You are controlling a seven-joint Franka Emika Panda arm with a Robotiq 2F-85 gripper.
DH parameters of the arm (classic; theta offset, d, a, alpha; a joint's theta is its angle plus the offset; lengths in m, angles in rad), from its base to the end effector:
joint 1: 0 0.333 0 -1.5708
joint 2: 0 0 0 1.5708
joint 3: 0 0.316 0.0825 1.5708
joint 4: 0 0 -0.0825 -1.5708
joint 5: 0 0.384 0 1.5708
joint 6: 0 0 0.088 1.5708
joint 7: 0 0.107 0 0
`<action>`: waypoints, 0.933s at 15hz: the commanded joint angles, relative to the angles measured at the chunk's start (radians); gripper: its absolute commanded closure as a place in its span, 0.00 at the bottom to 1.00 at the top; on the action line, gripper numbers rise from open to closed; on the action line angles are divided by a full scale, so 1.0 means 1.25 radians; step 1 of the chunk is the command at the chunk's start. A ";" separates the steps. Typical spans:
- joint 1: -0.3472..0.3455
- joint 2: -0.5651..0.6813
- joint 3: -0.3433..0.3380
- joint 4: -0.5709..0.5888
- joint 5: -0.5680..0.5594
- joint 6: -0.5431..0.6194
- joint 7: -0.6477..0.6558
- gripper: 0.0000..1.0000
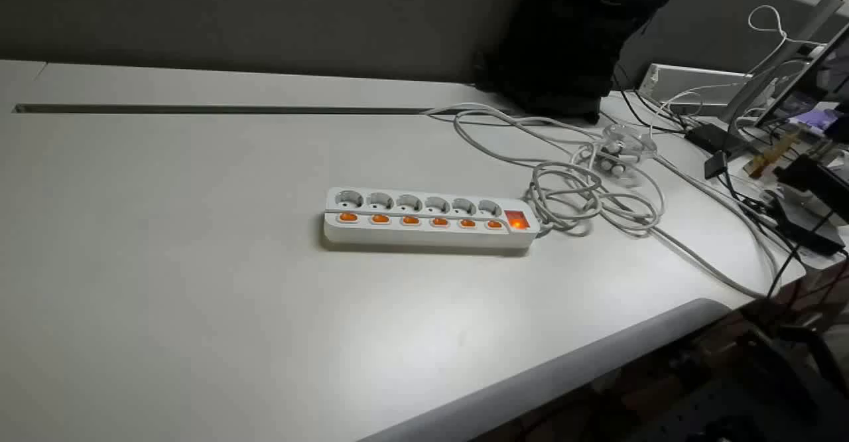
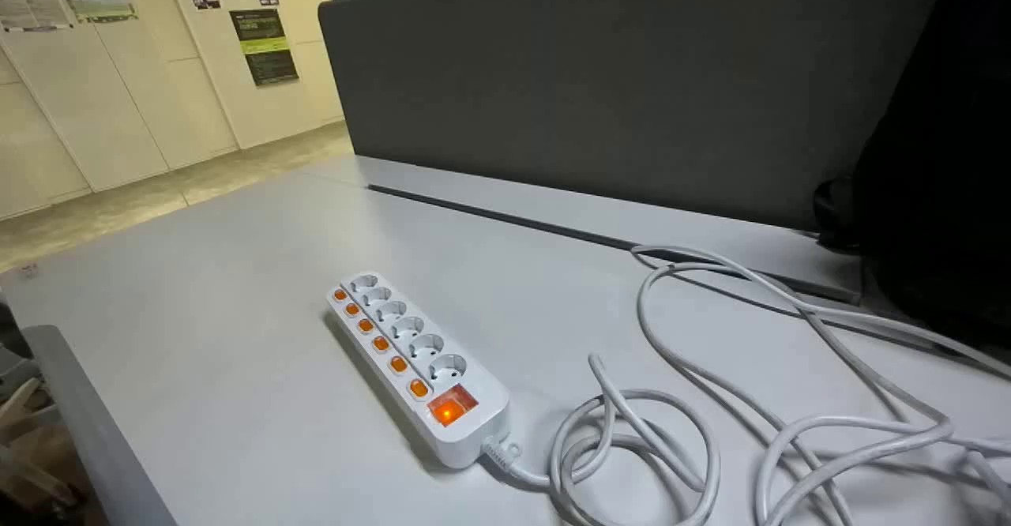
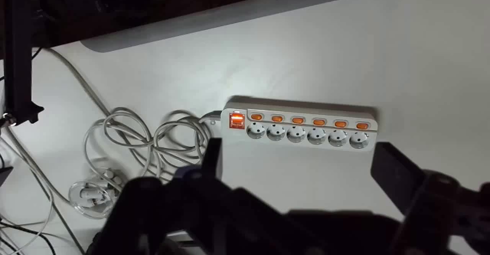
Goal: Turn on the third switch from the left
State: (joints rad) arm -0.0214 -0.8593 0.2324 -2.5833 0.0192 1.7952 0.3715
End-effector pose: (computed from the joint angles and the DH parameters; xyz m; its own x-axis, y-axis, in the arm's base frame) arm 0.2974 0.0740 0.5171 0.9675 -0.2278 0.1101 -0.2408 -0.9626 0.1243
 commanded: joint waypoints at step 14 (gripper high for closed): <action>0.007 0.013 0.003 -0.013 -0.007 0.045 0.007 0.00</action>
State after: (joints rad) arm -0.0212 -0.8579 0.2324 -2.5840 0.0188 1.7998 0.3715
